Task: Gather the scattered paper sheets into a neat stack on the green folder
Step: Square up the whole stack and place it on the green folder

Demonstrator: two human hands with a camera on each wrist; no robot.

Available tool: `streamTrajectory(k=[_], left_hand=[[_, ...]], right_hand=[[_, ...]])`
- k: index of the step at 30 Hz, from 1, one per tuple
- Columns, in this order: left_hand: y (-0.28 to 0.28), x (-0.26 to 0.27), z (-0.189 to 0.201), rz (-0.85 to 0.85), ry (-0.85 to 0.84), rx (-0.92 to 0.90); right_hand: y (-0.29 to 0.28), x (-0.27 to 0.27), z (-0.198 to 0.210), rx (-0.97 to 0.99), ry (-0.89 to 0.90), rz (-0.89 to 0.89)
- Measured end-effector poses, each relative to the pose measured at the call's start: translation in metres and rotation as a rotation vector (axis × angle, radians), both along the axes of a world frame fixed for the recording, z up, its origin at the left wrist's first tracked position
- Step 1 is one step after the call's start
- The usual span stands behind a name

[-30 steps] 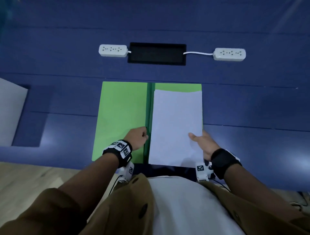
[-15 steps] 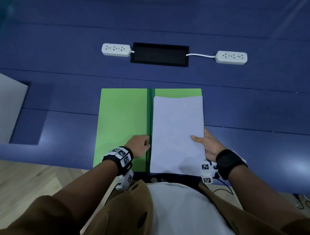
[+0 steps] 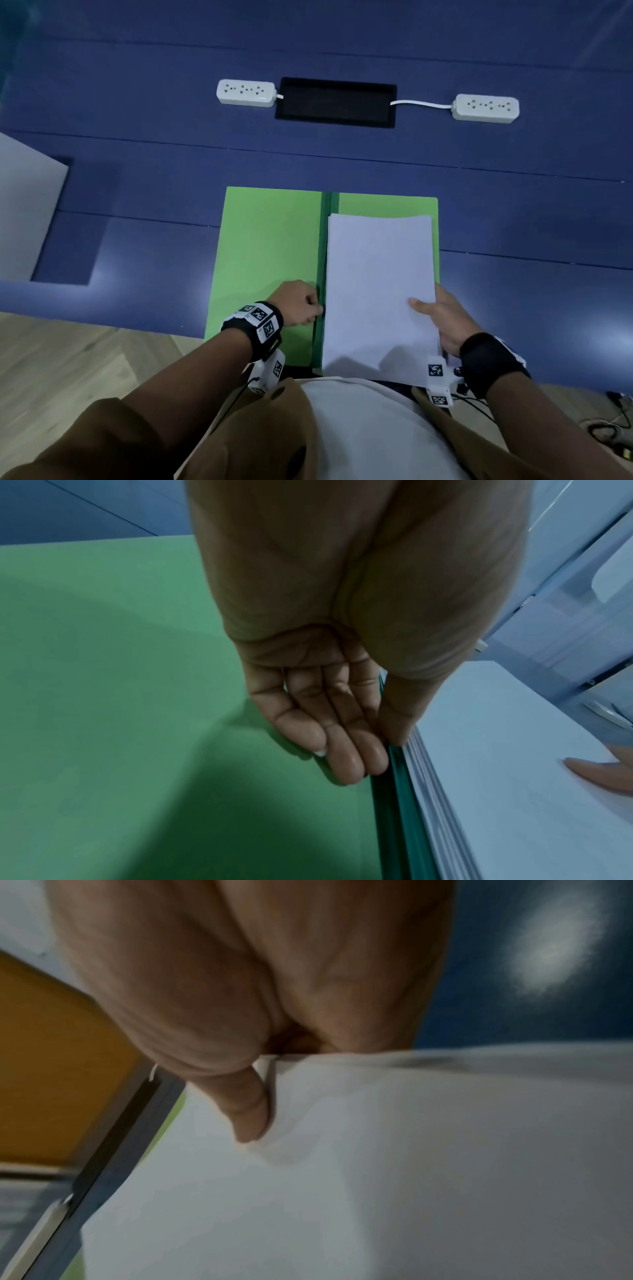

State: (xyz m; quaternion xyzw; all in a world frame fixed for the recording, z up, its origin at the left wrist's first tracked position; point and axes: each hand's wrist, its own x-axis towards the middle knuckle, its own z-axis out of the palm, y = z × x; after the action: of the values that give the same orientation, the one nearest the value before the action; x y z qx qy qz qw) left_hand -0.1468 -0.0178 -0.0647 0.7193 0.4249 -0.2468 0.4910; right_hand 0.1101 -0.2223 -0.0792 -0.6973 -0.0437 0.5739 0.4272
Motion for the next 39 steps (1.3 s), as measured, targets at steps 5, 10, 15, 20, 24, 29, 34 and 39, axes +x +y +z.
streamTrajectory(k=[5,10,15,20,24,29,34,39], left_hand=[[-0.001,0.000,-0.001,0.008,-0.015,-0.034],[0.003,0.001,0.005,-0.040,-0.018,-0.049],[0.002,0.005,0.007,0.053,-0.046,0.012],[0.009,0.016,0.005,-0.047,-0.028,0.160],[0.009,0.022,-0.001,-0.074,0.021,0.236],[0.009,0.027,-0.004,-0.081,0.046,0.257],[0.014,0.031,-0.004,-0.113,0.067,0.253],[0.031,0.045,0.004,-0.088,0.054,0.282]], right_hand=[[0.005,-0.018,-0.008,-0.081,-0.315,0.029],[0.012,-0.028,-0.006,-0.117,-0.439,0.049],[0.015,-0.030,0.007,-0.147,-0.531,0.035],[0.015,-0.016,0.008,-0.125,-0.725,0.214],[0.014,-0.011,0.006,-0.193,-0.702,0.299],[0.019,-0.003,-0.001,-0.224,-0.681,0.355],[0.023,0.001,0.002,-0.223,-0.695,0.414],[0.049,0.012,0.005,-0.236,-0.750,0.442]])
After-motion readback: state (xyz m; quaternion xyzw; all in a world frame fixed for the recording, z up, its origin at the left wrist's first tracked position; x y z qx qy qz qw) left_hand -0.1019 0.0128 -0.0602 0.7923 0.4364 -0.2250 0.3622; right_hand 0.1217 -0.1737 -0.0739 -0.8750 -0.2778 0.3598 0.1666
